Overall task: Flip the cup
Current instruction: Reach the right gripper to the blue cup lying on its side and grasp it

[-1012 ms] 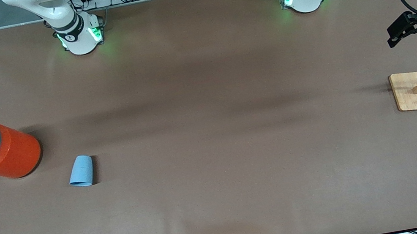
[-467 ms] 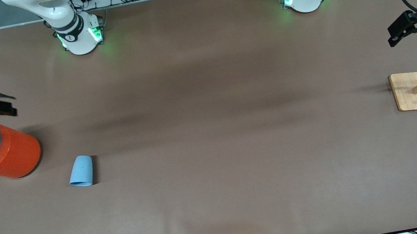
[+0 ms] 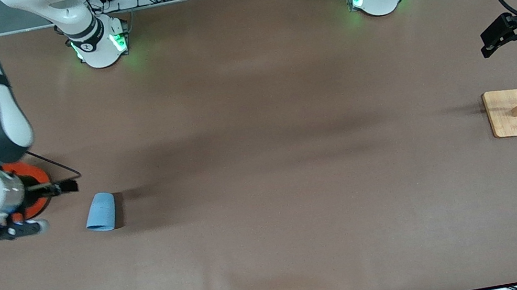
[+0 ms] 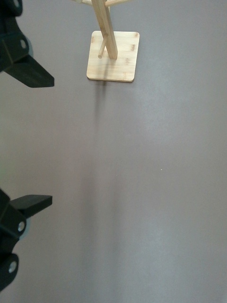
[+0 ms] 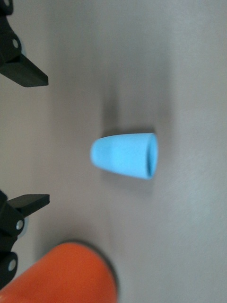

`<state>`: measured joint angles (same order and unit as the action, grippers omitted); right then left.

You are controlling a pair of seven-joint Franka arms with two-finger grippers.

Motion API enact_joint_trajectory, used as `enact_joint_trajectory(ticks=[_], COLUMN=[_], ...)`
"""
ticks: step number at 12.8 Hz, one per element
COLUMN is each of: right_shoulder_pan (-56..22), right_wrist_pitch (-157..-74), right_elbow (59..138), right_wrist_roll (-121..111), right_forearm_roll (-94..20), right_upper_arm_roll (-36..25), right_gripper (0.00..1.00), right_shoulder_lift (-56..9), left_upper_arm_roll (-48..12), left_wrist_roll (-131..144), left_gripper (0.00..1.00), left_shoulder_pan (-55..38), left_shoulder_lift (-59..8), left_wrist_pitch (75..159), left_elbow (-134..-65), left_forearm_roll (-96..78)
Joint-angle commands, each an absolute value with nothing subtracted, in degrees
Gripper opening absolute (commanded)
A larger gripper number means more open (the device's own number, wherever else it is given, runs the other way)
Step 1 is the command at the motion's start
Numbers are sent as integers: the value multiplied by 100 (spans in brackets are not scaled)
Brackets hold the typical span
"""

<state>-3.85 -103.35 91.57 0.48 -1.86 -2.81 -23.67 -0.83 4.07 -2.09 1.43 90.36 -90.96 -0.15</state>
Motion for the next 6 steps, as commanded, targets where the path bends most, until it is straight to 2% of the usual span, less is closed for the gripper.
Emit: enact_joint_trajectory(ticks=[1, 3, 6], right_shoulder_pan=[-448, -405, -325], right_wrist_pitch=[-10957, -11712, -12382], right_elbow=[9140, 9324, 9474], right_wrist_roll=[70, 1, -378], right_forearm_roll=[-255, -246, -246], right_upper_arm_roll=[-308, -308, -308], right_gripper=[100, 100, 100], right_shoulder_lift=[-2890, -3259, -3620], left_upper_arm_roll=[-97, -97, -97], left_wrist_roll=[360, 343, 343], left_gripper=[100, 100, 100], left_shoulder_pan=[-176, -167, -167], left_shoulder_lift=[132, 132, 132], left_wrist_pitch=[8921, 8921, 8921], left_elbow=[-9000, -9000, -9000], left_forearm_roll=[-53, -53, -53])
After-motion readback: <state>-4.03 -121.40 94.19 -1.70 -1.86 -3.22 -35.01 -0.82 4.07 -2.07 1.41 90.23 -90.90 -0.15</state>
